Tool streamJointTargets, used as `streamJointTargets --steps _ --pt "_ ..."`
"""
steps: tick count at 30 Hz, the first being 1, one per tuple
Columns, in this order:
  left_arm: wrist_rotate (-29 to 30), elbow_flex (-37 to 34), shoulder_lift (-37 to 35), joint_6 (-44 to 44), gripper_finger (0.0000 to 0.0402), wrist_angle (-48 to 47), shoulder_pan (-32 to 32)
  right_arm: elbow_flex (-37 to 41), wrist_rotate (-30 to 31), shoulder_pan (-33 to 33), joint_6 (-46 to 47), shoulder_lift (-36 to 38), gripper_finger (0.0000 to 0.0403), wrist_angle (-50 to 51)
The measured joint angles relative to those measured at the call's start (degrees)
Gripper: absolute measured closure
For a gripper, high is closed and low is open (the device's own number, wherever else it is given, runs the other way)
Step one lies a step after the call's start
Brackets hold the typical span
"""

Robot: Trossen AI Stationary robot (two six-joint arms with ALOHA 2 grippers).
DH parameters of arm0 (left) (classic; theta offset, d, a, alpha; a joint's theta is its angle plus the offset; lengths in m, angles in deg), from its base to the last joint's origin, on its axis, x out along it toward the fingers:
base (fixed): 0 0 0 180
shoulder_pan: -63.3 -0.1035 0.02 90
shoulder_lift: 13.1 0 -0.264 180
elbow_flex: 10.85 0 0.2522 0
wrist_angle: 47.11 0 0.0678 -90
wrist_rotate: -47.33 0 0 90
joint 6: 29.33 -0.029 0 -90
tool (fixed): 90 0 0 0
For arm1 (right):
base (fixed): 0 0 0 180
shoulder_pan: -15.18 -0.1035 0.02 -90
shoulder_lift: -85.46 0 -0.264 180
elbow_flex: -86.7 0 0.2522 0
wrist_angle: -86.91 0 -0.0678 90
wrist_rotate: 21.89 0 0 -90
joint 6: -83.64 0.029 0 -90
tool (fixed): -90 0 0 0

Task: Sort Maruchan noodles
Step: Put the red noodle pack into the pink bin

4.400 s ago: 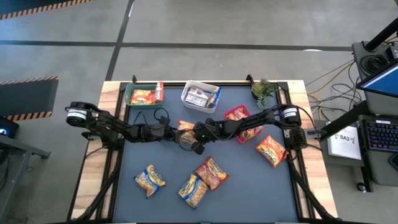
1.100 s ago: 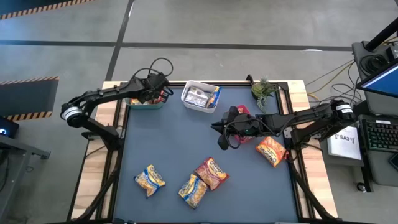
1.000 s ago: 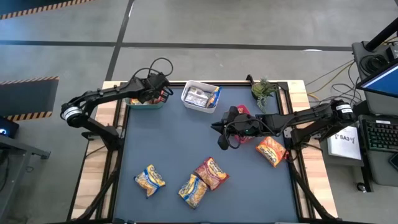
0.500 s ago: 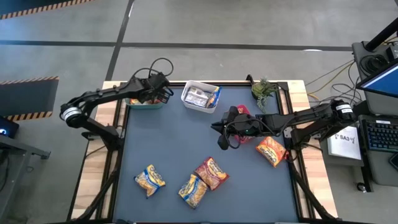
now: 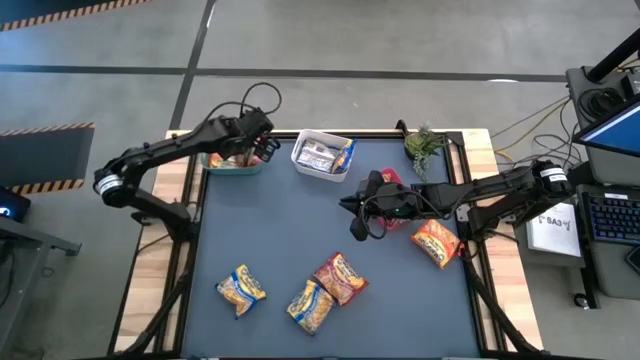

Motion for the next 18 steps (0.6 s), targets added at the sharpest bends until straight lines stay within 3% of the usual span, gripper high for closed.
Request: streamJointTargets --steps 8,18 --pt "-2.17 3.22 -3.02 -3.93 0.0129 -2.17 7.72 0.02 -0.02 0.0 -1.11 0.0 0.0364 0.22" --pt "-6.03 -7.2 -13.43 -4.96 0.0129 10.31 32.52 2.6 -0.77 -0.13 0.9 0.0 0.0364 -1.39"
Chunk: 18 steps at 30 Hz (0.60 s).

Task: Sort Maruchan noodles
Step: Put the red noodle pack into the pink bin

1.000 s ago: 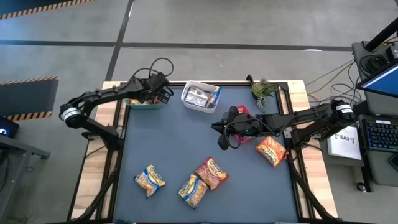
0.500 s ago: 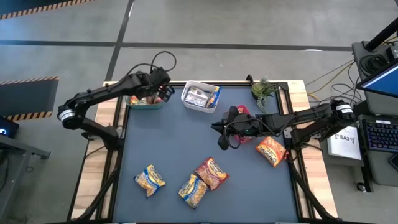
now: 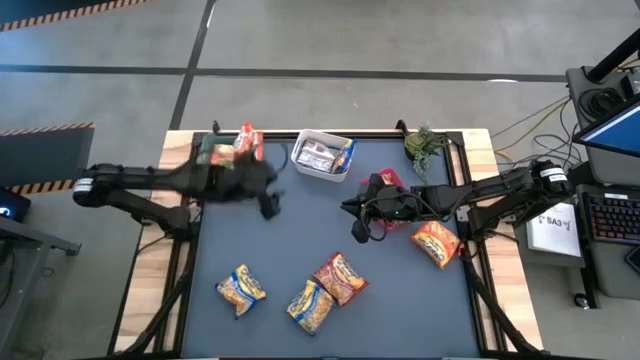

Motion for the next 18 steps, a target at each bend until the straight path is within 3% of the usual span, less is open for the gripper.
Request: streamJointTargets --steps 5,8,13,18 --pt "0.42 -7.26 -3.73 0.8 0.0129 10.22 13.09 -1.18 -8.62 1.64 2.7 0.02 0.0364 0.25" --pt "4.14 -9.12 -4.4 3.25 0.0129 13.43 18.61 -3.58 -13.59 2.44 3.36 -0.37 0.0364 -0.07" --pt "10.98 -9.08 -6.04 4.26 0.0129 12.92 24.28 -7.54 -14.24 0.75 2.9 -2.69 0.0365 0.27" --pt "13.26 -9.08 -8.38 2.76 0.0129 11.73 25.52 -13.12 -14.24 -3.87 6.03 -7.15 0.0365 0.12"
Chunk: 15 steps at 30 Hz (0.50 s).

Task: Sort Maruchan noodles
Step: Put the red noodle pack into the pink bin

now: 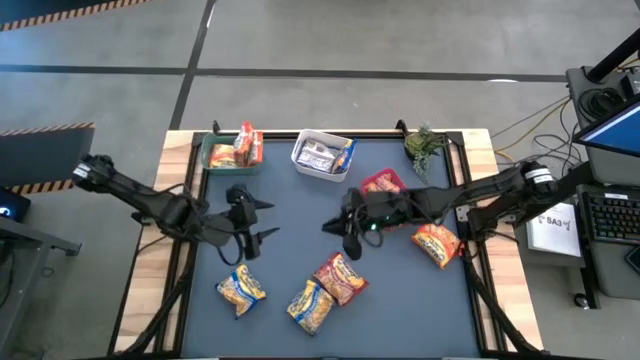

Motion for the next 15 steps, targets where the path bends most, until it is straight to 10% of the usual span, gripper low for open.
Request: streamJointTargets --steps 15 --pt "3.05 -0.02 -8.12 3.82 0.0129 -0.76 1.2 -30.07 -2.84 -7.69 13.3 -19.59 0.0365 35.86"
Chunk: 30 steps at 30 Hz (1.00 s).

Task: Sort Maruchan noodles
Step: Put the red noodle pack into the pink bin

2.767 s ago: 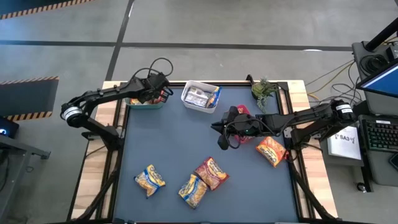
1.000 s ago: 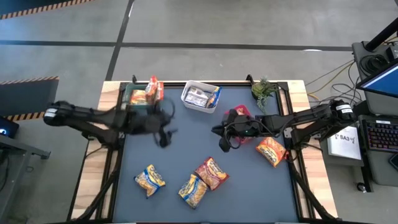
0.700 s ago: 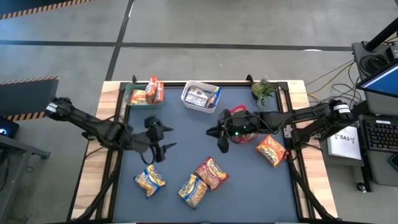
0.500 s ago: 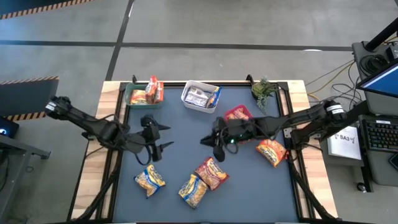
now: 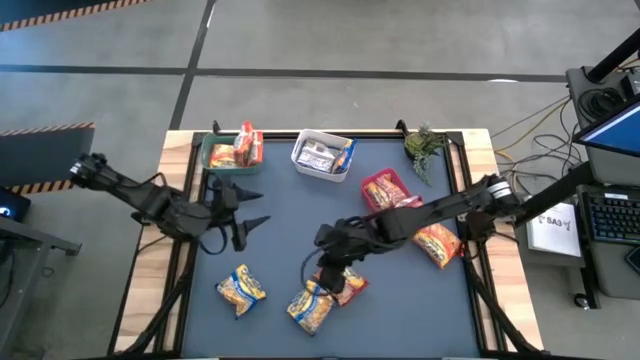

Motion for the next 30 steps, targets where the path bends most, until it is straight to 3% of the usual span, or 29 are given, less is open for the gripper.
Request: streamJointTargets --steps 4,10,22,30 --pt "-0.76 -0.04 1.45 2.76 0.0129 0.48 1.93 -4.48 -3.07 -0.86 3.01 -4.06 0.0365 12.34" --pt "-0.88 -0.09 5.54 3.7 0.0129 2.89 4.32 -3.83 -3.73 -3.84 4.53 -6.83 0.0365 18.05" --pt "-0.85 -0.09 10.09 3.7 0.0129 3.58 4.57 4.83 -0.93 -6.21 5.49 -7.77 0.0365 16.5" --pt "1.53 -0.07 10.09 2.23 0.0129 3.58 4.55 8.98 -0.12 -5.9 3.16 -7.77 0.0365 9.79"
